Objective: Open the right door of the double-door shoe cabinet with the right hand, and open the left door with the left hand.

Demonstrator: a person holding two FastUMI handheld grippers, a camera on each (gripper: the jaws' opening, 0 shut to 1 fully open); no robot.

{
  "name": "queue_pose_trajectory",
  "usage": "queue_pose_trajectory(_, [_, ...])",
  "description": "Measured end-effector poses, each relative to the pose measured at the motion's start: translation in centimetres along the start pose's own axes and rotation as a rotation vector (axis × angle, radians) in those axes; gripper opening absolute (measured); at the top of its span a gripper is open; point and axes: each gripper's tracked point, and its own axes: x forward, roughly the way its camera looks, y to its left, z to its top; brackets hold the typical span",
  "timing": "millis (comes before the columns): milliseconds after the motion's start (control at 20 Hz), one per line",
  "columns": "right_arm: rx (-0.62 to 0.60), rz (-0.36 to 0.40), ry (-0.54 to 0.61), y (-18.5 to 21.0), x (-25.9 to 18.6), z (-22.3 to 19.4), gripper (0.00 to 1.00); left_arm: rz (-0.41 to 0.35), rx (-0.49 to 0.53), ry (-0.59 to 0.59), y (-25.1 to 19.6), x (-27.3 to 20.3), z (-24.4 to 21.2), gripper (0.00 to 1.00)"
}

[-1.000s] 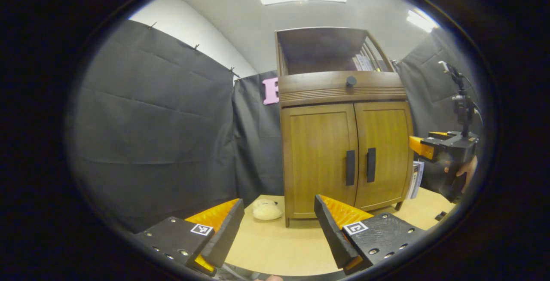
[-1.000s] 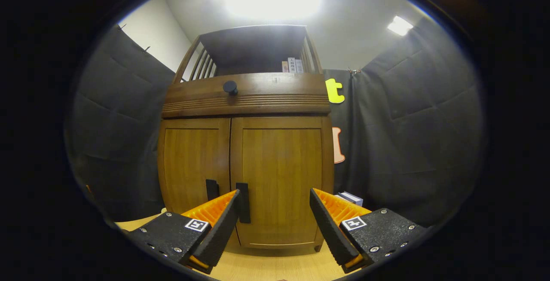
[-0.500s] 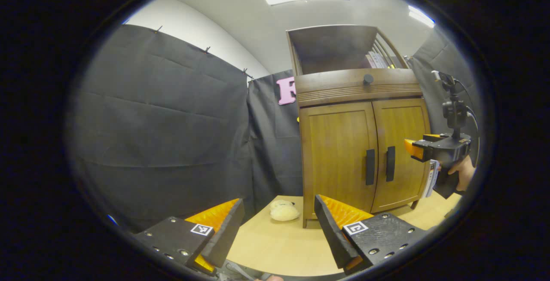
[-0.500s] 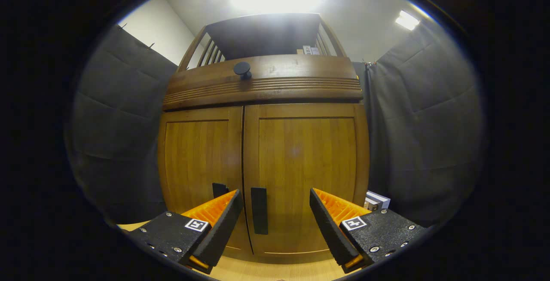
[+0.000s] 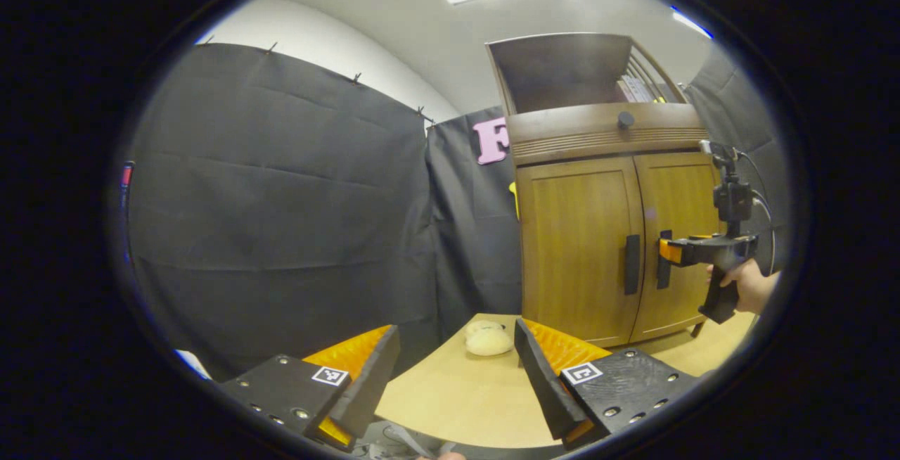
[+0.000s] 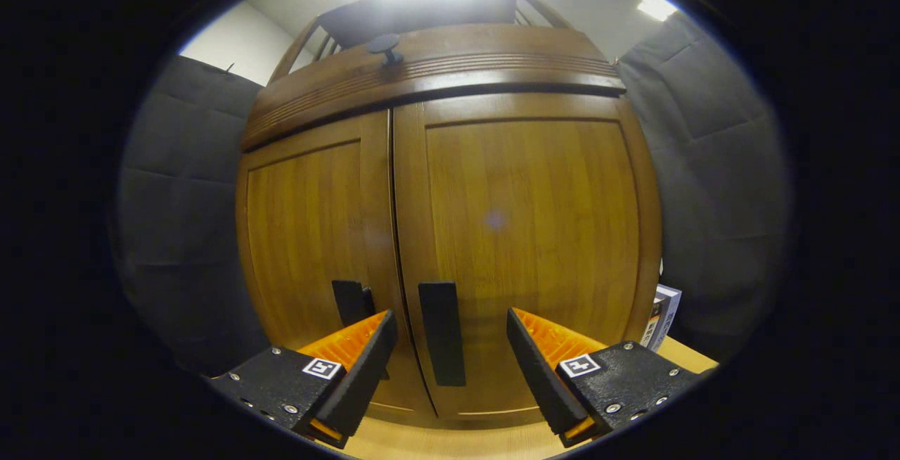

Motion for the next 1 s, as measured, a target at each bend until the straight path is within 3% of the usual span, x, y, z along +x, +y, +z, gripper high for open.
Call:
queue_pose_trajectory(200, [-0.025,0.006,0.046,1.2,1.5,-1.1,0.95,0.010,0.003,0.018,0.2,-0.1,0.0,0.94])
queue_pose_trajectory(400, [-0.040,0.025,0.080,1.8,2.6,-2.6,0.79,0.003,0.006,0.027,0.1,0.1,-0.3,0.94])
queue_pose_trajectory(750, [0.002,0.038,0.099,1.9,3.5,-2.8,0.33,-0.022,0.009,0.041,-0.1,0.2,-0.3,0.94])
queue_pose_trajectory(1000, [0.013,0.057,0.125,2.1,3.0,-2.6,0.26,-0.044,-0.002,0.025,-0.4,0.2,-0.2,0.94])
